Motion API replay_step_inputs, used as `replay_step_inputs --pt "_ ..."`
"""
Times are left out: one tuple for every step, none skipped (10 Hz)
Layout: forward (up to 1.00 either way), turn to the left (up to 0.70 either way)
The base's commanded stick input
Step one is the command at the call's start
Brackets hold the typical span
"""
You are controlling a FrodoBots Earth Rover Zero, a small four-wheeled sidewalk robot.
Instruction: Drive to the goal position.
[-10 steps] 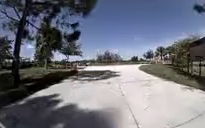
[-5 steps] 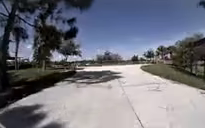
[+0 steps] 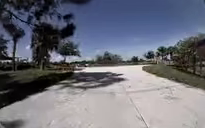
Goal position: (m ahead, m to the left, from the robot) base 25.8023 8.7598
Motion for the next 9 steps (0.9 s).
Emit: replay_step_inputs --pt "0.85 0.0" --pt "0.85 0.0" --pt "0.85 0.0" --pt "0.85 0.0" --pt "0.85 0.0" --pt "0.85 0.0" --pt "0.85 0.0" --pt "0.85 0.0" --pt "0.85 0.0"
